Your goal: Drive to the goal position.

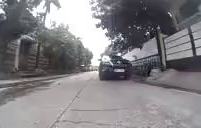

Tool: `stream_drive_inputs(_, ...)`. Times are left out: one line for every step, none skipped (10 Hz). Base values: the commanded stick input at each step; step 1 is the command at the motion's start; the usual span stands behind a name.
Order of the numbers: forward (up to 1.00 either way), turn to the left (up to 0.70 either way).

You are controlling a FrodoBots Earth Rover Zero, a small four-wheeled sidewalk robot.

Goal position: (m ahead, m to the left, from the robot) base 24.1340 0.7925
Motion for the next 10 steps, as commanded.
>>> stream_drive_inputs(0.5, 0.0)
stream_drive_inputs(0.5, 0.0)
stream_drive_inputs(0.5, 0.0)
stream_drive_inputs(0.5, 0.0)
stream_drive_inputs(0.5, 0.0)
stream_drive_inputs(0.5, 0.0)
stream_drive_inputs(0.5, 0.0)
stream_drive_inputs(0.5, 0.0)
stream_drive_inputs(0.5, 0.0)
stream_drive_inputs(0.5, 0.0)
